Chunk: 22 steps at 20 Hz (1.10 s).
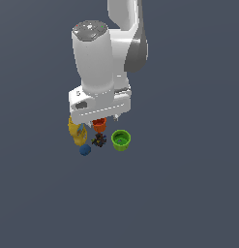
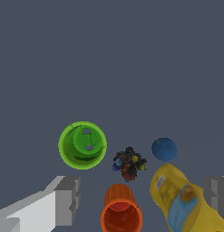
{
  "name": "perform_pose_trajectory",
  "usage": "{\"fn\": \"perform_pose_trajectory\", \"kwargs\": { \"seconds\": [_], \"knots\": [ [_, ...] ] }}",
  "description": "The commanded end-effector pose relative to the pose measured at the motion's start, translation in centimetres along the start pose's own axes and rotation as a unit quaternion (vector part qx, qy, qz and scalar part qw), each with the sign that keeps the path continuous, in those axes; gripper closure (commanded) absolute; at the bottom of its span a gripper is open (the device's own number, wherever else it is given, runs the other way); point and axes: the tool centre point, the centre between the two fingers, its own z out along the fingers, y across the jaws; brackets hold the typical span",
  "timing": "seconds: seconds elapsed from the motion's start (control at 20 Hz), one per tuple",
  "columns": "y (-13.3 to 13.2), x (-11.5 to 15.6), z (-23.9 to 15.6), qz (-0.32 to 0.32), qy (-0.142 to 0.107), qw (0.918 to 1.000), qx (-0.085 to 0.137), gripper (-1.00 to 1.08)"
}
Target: Pick up a designated object from a clutter of objects.
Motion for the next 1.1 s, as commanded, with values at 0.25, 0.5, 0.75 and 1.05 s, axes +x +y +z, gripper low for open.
{"fn": "perform_pose_trajectory", "kwargs": {
  "seconds": [0.25,0.5,0.75,1.05],
  "knots": [
    [1.3,-1.4,4.1,-0.092,-0.005,0.9958,-0.004,-0.92],
    [1.9,-2.4,6.7,-0.153,-0.007,0.9882,-0.004,-0.92],
    [2.4,-3.6,9.2,-0.214,-0.009,0.9768,-0.003,-0.92],
    [2.7,-5.1,12.1,-0.287,-0.009,0.958,-0.001,-0.92]
  ]
}}
